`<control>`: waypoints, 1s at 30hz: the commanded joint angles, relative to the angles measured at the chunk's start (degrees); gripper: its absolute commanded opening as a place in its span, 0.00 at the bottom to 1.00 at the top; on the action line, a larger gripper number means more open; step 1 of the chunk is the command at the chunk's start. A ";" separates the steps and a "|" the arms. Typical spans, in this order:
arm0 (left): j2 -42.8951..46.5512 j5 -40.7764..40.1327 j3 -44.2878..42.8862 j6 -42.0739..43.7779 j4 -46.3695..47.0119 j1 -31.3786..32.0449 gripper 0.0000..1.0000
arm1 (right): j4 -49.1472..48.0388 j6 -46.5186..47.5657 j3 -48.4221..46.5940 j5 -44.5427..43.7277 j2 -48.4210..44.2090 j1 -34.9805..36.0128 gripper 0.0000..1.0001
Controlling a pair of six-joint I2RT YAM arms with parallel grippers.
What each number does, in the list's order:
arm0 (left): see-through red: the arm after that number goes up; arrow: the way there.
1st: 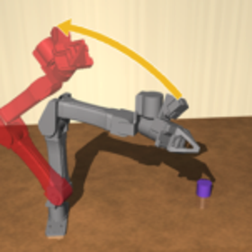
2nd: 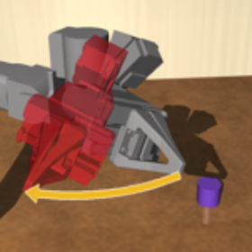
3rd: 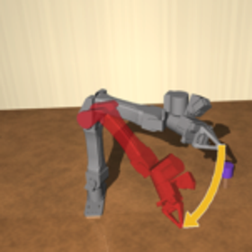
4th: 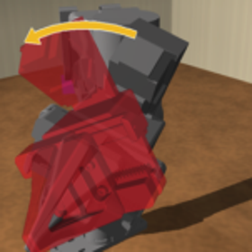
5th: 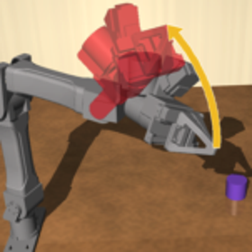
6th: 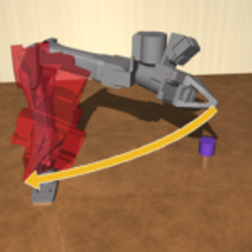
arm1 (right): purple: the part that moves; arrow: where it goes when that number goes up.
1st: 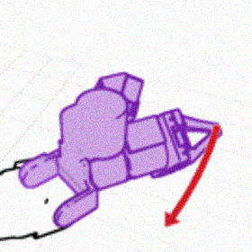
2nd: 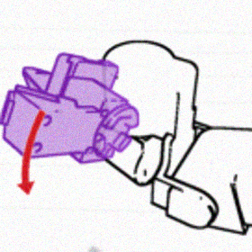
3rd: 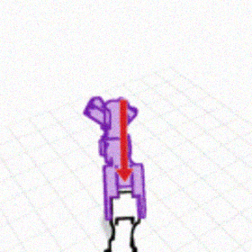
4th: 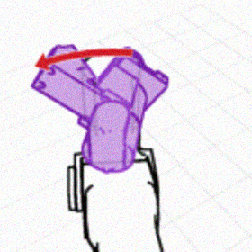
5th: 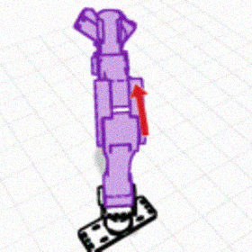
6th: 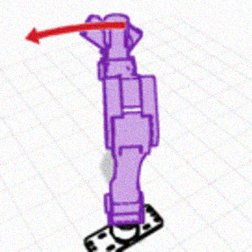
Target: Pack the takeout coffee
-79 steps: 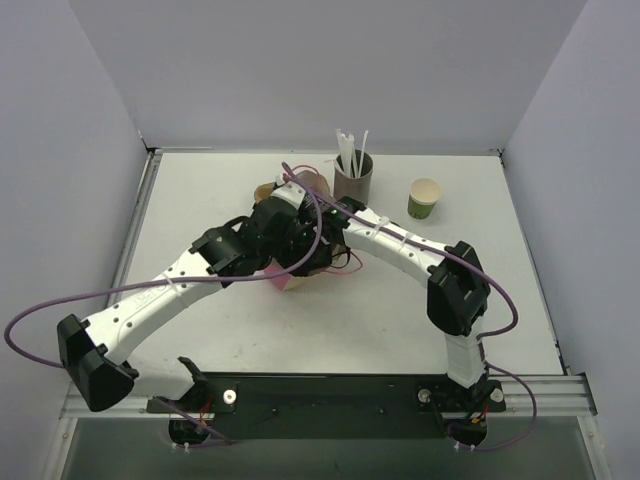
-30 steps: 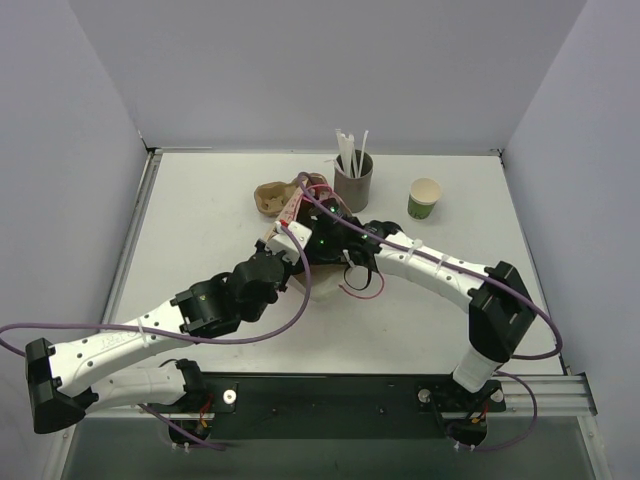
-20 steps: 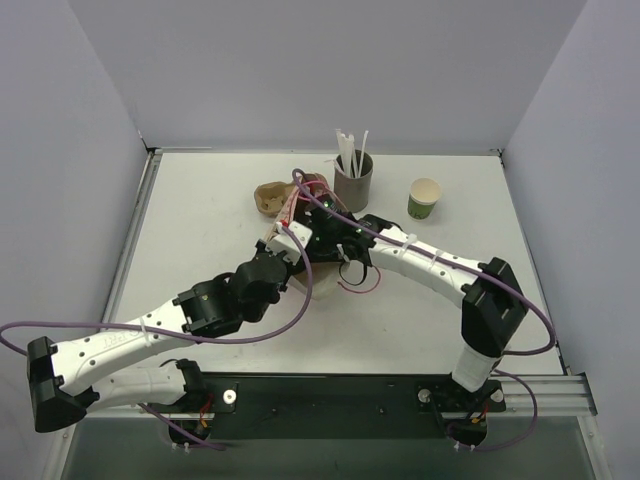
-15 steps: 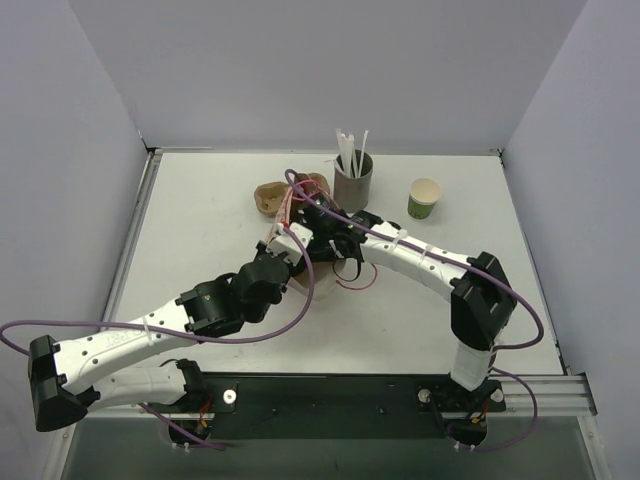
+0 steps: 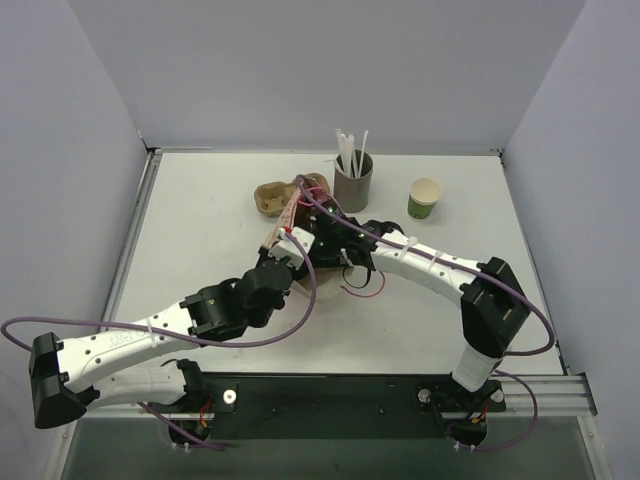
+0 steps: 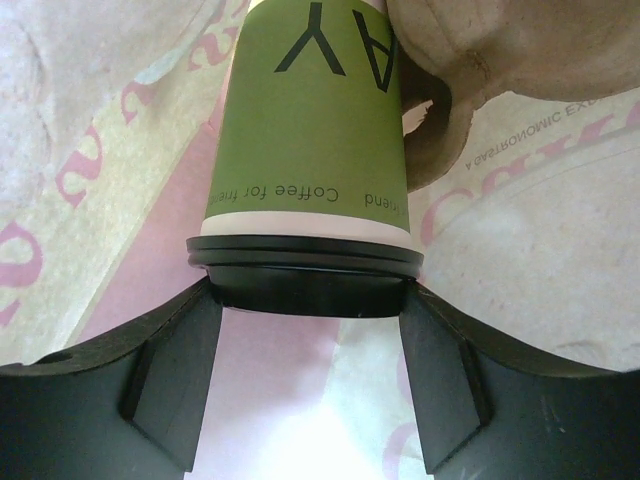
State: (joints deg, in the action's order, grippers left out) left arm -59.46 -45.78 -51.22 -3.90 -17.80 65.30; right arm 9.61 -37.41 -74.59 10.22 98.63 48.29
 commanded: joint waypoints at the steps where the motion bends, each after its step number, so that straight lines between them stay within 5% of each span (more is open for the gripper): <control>1: 0.23 -3.34 -1.07 -0.49 3.31 0.53 0.00 | -8.28 1.37 2.25 4.99 -5.46 -0.39 0.21; 10: -8.11 -8.01 -12.75 -15.07 -16.97 -2.63 0.00 | 6.09 3.74 -8.01 4.20 -2.74 -1.45 0.19; 18: -13.22 2.60 -24.61 -26.50 -27.80 -11.41 0.00 | 8.85 4.36 -15.31 6.22 -4.67 -2.59 0.20; 30: -14.89 12.82 -28.93 -31.69 -34.75 -19.50 0.00 | 14.74 1.73 -25.52 7.09 -7.84 -6.19 0.21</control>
State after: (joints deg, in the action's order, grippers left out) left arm -73.95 -37.41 -77.60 -32.93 -49.15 47.13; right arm 22.74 -34.48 -94.78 16.03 95.24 43.31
